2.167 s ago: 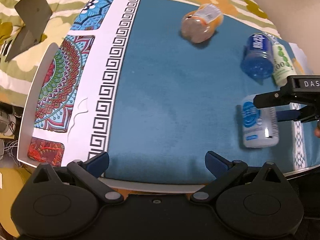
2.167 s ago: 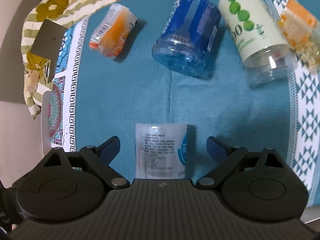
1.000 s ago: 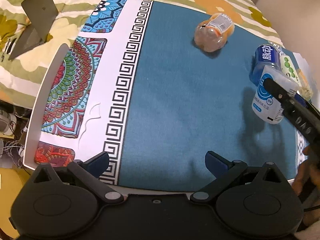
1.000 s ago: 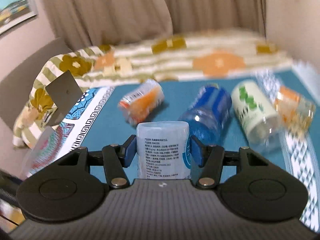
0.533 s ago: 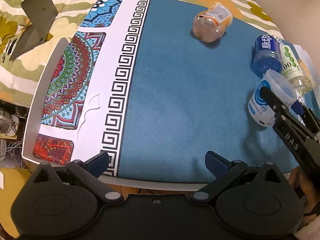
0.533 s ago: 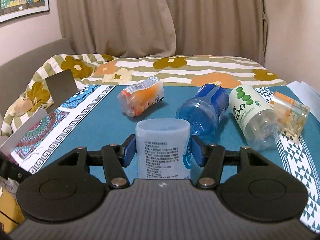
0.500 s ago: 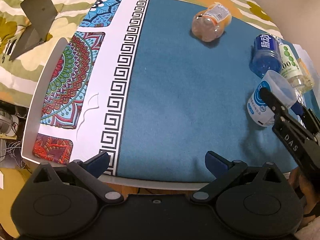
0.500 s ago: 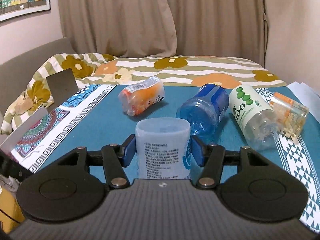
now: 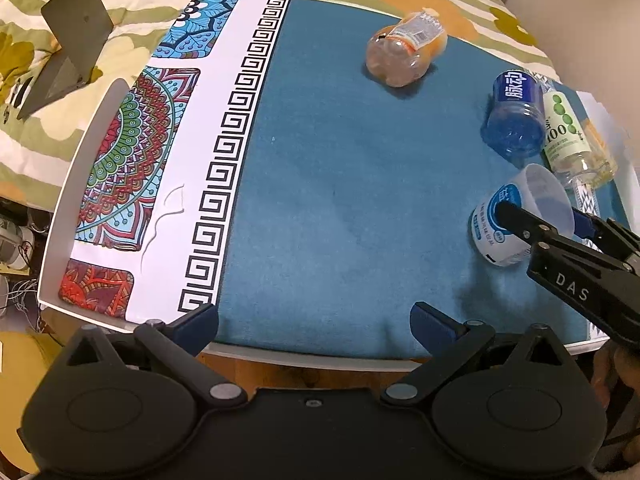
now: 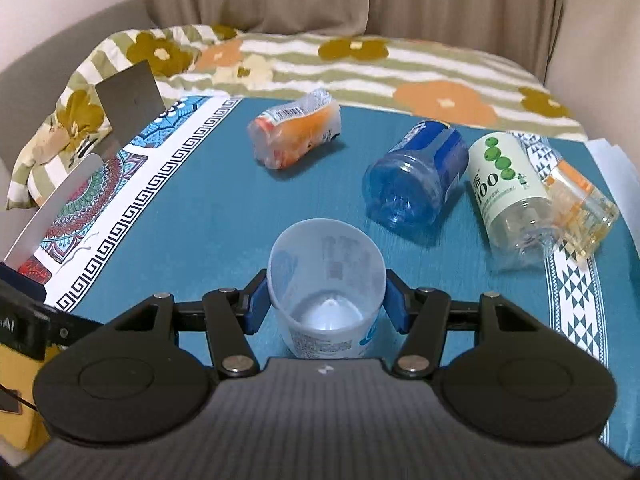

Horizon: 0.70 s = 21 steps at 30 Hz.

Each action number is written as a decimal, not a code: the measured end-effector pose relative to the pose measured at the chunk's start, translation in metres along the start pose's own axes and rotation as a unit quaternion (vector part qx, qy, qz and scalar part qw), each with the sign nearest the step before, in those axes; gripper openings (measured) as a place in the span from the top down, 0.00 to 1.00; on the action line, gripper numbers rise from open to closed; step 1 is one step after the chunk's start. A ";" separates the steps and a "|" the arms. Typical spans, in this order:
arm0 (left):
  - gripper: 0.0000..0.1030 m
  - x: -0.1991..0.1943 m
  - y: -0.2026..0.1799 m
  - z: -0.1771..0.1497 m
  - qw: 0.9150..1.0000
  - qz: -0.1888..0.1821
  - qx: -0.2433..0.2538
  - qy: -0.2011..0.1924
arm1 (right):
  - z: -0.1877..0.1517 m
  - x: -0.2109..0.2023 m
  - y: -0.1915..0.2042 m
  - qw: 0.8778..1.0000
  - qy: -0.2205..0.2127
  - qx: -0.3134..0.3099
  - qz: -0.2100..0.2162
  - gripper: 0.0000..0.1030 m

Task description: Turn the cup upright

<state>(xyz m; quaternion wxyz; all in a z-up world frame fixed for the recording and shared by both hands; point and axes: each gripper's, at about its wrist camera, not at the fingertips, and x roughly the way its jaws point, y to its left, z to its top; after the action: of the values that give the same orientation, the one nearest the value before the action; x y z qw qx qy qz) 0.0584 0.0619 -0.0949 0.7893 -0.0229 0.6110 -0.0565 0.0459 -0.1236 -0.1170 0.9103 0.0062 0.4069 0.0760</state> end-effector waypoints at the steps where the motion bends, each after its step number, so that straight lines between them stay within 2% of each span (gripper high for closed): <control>1: 0.00 0.000 0.000 0.000 1.000 0.000 0.000 -0.001 | 0.001 0.000 0.000 1.000 0.003 0.001 0.001 0.28; 6: 0.00 -0.001 0.000 -0.002 1.000 0.001 -0.001 -0.001 | 0.002 0.000 0.000 1.000 0.009 0.000 0.003 0.24; 8: 0.00 -0.001 0.000 -0.002 1.000 0.002 -0.002 -0.002 | 0.002 0.001 -0.001 1.000 0.016 0.005 0.003 0.18; 10: 0.00 -0.002 0.000 -0.003 1.000 0.003 -0.002 -0.003 | 0.001 0.001 -0.003 1.000 0.017 0.016 0.005 0.02; 11: 0.00 -0.003 0.000 -0.003 1.000 0.004 -0.001 -0.003 | 0.001 0.000 -0.004 1.000 0.016 0.022 0.002 0.00; 16: 0.00 -0.016 -0.005 -0.003 1.000 0.005 0.004 -0.015 | 0.009 -0.010 -0.010 0.999 0.028 0.042 -0.005 0.00; 21: 0.00 -0.045 -0.017 -0.002 0.999 0.001 0.015 -0.046 | 0.023 -0.049 -0.019 0.998 0.036 0.056 -0.014 0.00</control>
<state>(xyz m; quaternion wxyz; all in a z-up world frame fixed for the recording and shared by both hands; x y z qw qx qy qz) 0.0442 0.0506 -0.0507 0.8169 -0.0125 0.5730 -0.0639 0.0334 -0.1478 -0.0667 0.8942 0.0489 0.4432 0.0402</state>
